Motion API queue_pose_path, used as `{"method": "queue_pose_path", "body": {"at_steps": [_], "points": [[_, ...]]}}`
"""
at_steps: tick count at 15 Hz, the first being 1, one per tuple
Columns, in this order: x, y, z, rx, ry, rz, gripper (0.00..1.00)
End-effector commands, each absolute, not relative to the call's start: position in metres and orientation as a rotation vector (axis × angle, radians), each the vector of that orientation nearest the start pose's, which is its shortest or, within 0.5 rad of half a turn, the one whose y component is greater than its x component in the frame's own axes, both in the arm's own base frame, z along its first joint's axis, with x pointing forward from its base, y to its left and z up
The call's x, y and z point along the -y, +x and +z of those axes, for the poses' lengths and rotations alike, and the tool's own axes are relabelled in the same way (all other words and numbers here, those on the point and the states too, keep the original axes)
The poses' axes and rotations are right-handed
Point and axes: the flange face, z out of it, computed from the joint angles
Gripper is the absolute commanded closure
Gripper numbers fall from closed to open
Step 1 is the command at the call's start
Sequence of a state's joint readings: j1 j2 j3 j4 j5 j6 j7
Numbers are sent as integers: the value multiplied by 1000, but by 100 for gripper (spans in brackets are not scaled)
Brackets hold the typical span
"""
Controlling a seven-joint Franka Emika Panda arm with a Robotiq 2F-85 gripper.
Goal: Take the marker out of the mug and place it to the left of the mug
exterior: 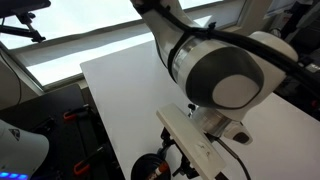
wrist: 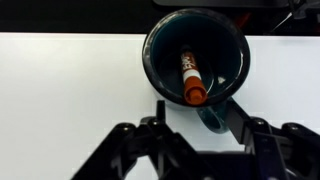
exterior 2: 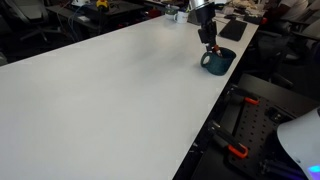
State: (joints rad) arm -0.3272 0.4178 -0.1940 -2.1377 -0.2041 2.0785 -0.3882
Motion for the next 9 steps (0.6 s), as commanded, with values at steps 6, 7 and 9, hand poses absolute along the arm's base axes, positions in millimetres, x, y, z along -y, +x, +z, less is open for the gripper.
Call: {"method": "queue_pose_path", "body": {"at_steps": [6, 7, 9], "points": [[281, 428, 215, -143, -3016, 815, 0], [281, 427, 218, -161, -3018, 820, 0], [280, 427, 222, -189, -3016, 835, 0]]}}
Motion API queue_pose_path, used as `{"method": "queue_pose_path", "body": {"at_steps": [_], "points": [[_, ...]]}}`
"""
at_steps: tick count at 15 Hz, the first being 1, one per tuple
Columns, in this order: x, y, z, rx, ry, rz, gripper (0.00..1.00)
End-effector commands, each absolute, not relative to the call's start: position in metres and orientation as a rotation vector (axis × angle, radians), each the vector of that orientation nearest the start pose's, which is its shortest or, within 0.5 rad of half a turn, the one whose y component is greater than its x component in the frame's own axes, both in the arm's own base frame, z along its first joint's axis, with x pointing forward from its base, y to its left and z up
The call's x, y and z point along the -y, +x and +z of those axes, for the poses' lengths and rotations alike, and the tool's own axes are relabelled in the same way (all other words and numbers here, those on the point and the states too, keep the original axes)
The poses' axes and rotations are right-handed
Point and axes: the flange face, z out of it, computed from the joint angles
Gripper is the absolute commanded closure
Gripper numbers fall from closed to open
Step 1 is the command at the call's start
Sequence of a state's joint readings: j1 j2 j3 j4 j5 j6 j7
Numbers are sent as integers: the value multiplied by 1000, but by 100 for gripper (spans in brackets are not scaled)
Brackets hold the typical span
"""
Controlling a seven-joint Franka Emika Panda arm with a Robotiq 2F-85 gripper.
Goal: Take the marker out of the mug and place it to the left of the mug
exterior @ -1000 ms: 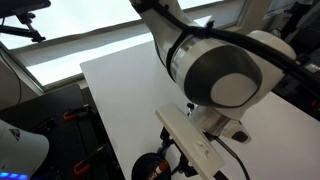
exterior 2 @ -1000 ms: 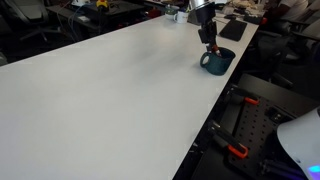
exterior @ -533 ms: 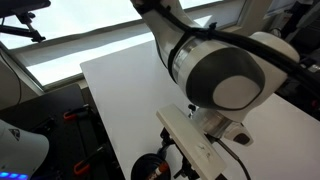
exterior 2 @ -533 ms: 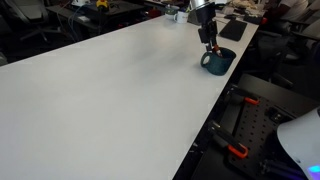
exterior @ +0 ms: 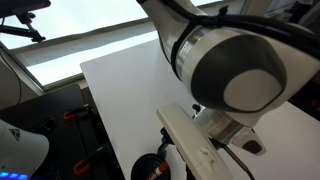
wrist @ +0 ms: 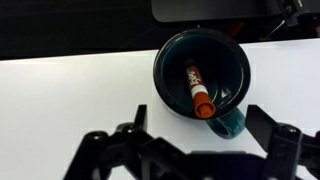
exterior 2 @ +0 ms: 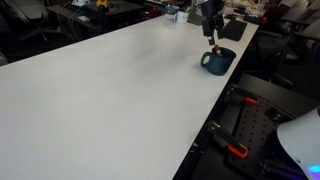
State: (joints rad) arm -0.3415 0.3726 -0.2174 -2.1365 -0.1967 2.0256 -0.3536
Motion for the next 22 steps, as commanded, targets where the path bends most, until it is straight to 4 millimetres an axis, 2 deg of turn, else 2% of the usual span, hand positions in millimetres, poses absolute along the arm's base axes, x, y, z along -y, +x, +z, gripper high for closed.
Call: {"method": "queue_pose_path", "body": {"at_steps": [1, 12, 22], "points": [[279, 428, 223, -199, -3012, 844, 0], [273, 427, 210, -219, -2953, 924, 0], [276, 422, 198, -232, -2921, 958, 0]]}}
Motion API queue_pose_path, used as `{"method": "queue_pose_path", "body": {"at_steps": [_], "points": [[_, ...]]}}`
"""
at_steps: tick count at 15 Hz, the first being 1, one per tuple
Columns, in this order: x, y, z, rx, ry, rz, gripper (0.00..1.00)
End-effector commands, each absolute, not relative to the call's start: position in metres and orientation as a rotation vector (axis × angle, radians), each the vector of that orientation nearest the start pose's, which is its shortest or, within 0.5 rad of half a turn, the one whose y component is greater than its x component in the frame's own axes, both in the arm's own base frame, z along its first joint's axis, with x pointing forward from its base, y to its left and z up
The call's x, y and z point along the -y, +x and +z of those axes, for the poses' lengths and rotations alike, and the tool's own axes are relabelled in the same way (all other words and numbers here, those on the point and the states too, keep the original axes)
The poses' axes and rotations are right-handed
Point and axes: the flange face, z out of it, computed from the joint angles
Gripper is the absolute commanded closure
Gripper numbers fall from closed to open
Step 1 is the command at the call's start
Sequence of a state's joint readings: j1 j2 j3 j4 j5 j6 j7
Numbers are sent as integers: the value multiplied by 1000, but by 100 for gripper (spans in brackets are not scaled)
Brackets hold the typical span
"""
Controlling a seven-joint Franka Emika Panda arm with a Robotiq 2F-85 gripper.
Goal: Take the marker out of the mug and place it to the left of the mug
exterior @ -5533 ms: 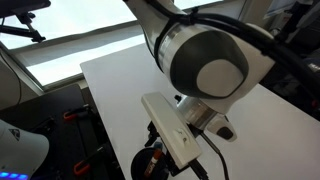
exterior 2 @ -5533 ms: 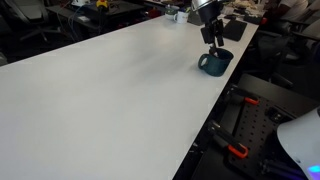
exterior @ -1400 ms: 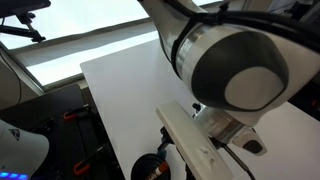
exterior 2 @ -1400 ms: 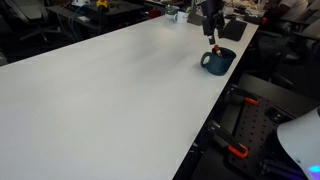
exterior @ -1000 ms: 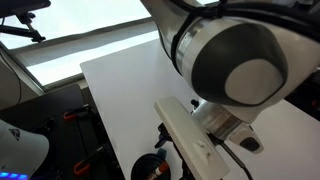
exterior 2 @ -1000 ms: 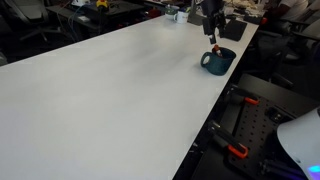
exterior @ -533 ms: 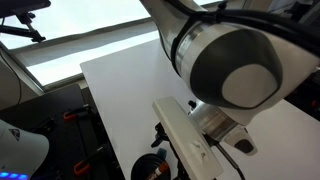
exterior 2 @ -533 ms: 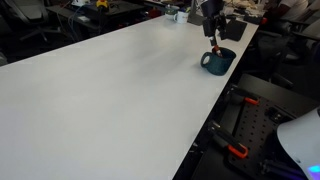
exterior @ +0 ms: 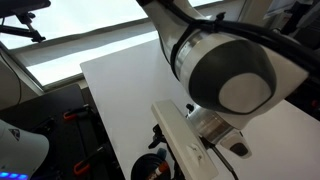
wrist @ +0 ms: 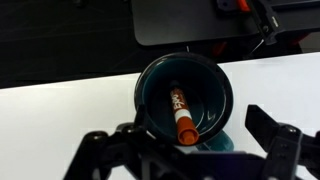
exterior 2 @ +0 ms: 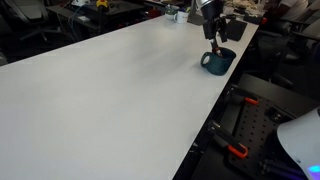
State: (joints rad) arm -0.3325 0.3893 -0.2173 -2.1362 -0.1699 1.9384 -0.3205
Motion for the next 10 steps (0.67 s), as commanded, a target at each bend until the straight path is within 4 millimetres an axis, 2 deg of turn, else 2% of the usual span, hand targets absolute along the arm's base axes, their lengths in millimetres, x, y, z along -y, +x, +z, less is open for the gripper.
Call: {"method": "queue_pose_path", "body": {"at_steps": [1, 10], "points": [[276, 421, 197, -230, -2919, 959, 0], [287, 417, 194, -199, -2923, 919, 0]]}}
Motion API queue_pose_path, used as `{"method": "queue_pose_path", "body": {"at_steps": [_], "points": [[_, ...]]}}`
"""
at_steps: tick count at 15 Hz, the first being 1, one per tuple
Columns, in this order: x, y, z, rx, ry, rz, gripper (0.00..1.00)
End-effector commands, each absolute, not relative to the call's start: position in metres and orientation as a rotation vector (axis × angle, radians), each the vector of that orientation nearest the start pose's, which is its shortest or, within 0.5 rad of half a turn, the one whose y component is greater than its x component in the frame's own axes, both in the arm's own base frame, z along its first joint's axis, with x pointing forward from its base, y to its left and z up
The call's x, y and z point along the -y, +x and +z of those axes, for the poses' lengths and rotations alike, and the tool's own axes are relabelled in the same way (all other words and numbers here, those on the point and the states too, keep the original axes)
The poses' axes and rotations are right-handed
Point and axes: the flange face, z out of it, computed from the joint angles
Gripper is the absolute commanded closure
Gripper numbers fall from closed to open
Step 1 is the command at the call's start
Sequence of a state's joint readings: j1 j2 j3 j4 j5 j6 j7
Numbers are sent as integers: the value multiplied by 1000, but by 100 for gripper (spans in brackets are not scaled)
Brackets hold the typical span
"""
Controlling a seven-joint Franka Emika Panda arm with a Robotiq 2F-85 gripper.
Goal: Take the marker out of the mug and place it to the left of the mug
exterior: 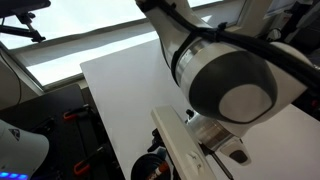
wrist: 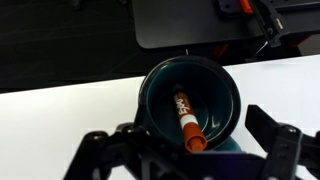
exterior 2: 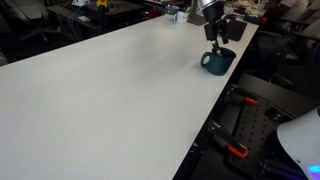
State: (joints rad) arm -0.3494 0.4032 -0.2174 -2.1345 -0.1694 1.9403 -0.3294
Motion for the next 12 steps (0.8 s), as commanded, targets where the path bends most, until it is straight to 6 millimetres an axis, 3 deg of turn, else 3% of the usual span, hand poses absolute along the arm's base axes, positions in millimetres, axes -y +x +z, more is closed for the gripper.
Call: {"method": "queue_pose_path", "body": {"at_steps": [1, 4, 8, 9, 10, 12], "points": [[288, 417, 194, -201, -2925, 917, 0], [290, 416, 193, -194, -2928, 908, 7], [293, 416, 192, -169, -2931, 886, 2], [293, 416, 191, -165, -2932, 882, 9], [294, 416, 191, -157, -2934, 875, 27], [296, 416, 190, -144, -2933, 867, 37]]}}
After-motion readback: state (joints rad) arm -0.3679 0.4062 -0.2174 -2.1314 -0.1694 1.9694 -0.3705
